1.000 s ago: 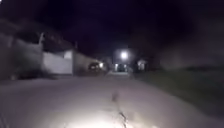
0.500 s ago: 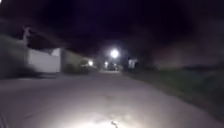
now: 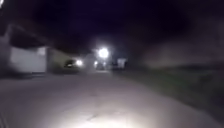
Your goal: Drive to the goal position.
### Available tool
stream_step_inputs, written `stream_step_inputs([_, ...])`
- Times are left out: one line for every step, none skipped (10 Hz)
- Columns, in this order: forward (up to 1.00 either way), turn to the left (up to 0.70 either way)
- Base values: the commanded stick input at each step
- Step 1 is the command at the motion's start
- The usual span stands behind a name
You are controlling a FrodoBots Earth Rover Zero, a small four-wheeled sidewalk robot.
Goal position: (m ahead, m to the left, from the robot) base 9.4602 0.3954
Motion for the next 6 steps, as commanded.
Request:
stream_step_inputs([0.70, 0.00])
stream_step_inputs([0.70, 0.00])
stream_step_inputs([0.70, 0.00])
stream_step_inputs([0.70, 0.00])
stream_step_inputs([0.70, 0.00])
stream_step_inputs([0.70, 0.00])
